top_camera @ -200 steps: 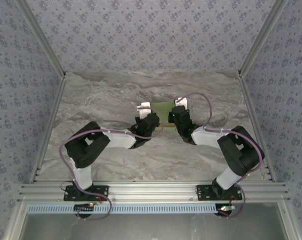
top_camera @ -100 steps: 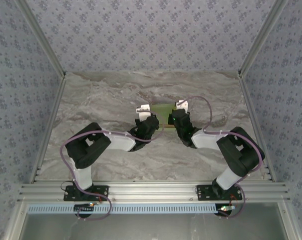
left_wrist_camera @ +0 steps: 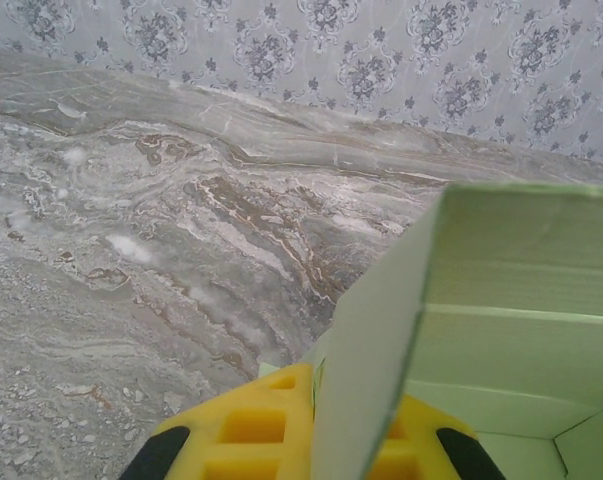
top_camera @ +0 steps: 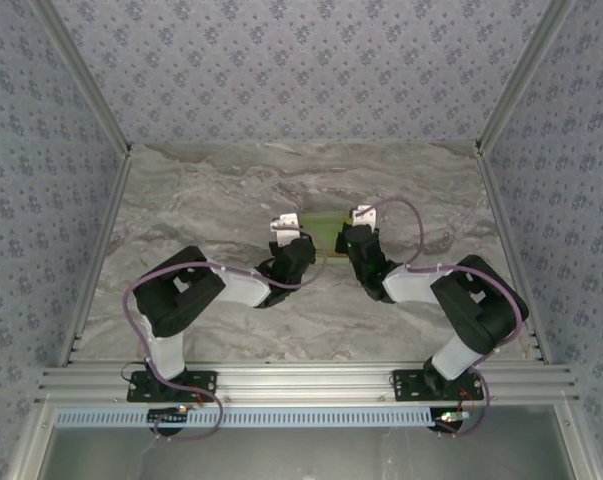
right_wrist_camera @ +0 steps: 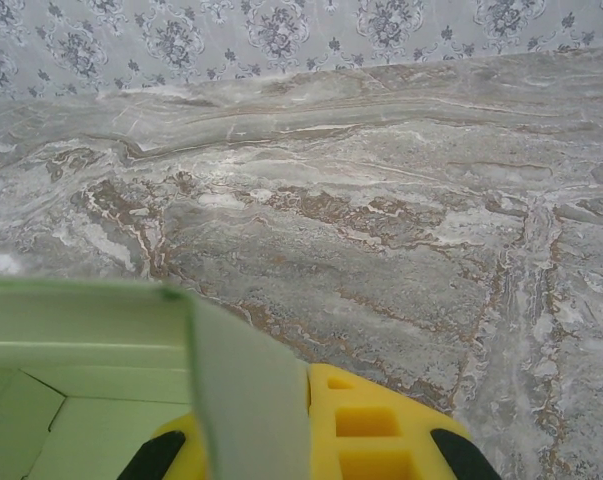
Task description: Fold the paper box
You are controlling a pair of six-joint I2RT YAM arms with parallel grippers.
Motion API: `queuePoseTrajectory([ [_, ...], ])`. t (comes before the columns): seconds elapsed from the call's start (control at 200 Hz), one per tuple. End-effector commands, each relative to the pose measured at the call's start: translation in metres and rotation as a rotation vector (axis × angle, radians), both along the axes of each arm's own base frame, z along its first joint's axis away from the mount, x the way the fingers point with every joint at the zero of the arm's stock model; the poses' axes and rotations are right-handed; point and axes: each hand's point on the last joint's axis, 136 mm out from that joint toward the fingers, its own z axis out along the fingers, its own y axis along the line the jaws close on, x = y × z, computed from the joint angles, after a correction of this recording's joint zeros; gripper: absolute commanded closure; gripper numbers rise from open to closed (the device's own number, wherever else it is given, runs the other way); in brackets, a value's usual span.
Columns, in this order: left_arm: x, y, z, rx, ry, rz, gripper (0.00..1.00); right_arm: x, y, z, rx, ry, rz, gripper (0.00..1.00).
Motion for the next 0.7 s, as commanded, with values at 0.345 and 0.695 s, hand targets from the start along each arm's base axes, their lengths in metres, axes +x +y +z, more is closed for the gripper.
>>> queuePoseTrajectory([
  [0.345, -0.017, 0.033, -0.052, 0.174, 0.061, 0.041, 0.99, -0.019, -0.014, -0.028, -0.05, 0.045, -0.053, 0.96],
  [0.695, -0.018, 0.033, -0.05, 0.161, 0.052, 0.026, 0.98, -0.024, -0.011, -0.041, -0.022, 0.115, -0.142, 0.96],
])
